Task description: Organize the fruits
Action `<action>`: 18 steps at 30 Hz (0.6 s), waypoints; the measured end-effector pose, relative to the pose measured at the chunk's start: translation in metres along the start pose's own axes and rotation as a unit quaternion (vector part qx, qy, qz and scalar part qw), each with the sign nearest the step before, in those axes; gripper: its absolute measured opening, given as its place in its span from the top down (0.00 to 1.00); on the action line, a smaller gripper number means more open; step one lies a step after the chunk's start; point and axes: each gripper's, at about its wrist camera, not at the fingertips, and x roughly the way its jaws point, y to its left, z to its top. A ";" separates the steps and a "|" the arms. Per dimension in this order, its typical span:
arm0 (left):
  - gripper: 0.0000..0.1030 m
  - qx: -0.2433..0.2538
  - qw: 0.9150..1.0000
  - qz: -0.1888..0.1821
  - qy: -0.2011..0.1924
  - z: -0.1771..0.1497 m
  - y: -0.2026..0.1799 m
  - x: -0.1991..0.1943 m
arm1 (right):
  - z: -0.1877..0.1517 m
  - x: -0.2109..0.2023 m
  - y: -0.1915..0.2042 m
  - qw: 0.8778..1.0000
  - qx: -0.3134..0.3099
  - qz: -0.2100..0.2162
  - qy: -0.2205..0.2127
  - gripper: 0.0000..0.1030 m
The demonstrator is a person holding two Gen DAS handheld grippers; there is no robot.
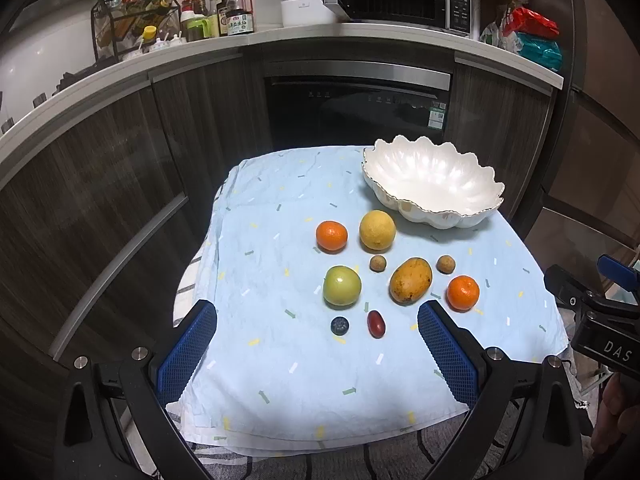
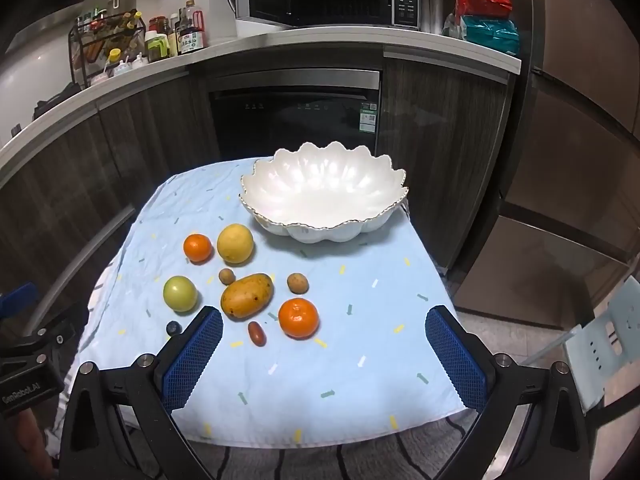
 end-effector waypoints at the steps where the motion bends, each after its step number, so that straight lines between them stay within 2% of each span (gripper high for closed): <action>1: 0.00 0.000 1.000 0.000 0.000 -0.001 0.000 0.001 | -0.001 -0.001 0.000 1.000 0.000 0.000 0.000 0.00; 18: 0.01 0.000 1.000 0.000 -0.003 -0.001 0.001 0.002 | 0.000 -0.002 0.001 1.000 0.001 -0.001 0.000 0.00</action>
